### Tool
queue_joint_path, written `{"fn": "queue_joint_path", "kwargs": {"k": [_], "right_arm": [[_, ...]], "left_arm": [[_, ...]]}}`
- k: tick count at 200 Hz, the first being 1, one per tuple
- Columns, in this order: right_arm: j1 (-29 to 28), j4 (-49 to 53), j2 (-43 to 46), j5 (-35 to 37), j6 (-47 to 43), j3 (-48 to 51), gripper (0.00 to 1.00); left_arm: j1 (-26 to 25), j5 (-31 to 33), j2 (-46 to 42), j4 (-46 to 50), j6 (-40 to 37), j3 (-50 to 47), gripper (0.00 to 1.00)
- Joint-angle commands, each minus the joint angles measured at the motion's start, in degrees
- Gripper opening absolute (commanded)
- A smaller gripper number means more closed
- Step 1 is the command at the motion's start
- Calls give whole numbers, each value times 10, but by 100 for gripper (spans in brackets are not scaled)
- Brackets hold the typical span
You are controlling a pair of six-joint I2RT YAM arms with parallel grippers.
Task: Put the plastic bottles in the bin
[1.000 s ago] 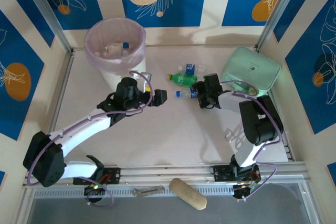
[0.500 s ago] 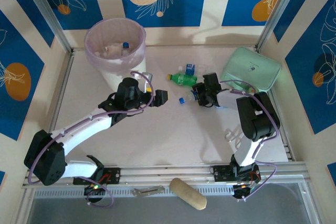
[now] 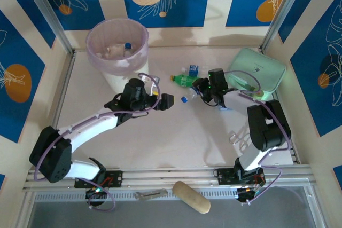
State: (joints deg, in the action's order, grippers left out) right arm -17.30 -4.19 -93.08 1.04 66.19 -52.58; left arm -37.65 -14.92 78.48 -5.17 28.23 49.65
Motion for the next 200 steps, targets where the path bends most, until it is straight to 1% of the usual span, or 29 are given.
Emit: {"fn": "queue_joint_path", "kwargs": {"k": [1, 34, 56, 90, 129, 175, 200], "right_arm": [[-4, 15, 52, -71, -94, -29, 45], [-4, 59, 89, -150, -138, -66, 44], [-10, 88, 103, -182, -147, -85, 44], [-40, 124, 117, -198, -160, -99, 44], [-75, 135, 117, -204, -162, -96, 44], [-92, 138, 106, -205, -155, -104, 44], [-102, 151, 98, -200, -158, -113, 44]], "left_arm": [[-14, -62, 24, -16, -3, 31, 100], [-27, -82, 60, -16, -5, 56, 100], [-30, -81, 70, -7, -14, 71, 100], [-30, -63, 66, 19, -40, 83, 100], [-31, -68, 69, 21, -42, 83, 98], [-36, -69, 73, 19, -46, 83, 89], [-37, -68, 70, 21, -50, 81, 79]]}}
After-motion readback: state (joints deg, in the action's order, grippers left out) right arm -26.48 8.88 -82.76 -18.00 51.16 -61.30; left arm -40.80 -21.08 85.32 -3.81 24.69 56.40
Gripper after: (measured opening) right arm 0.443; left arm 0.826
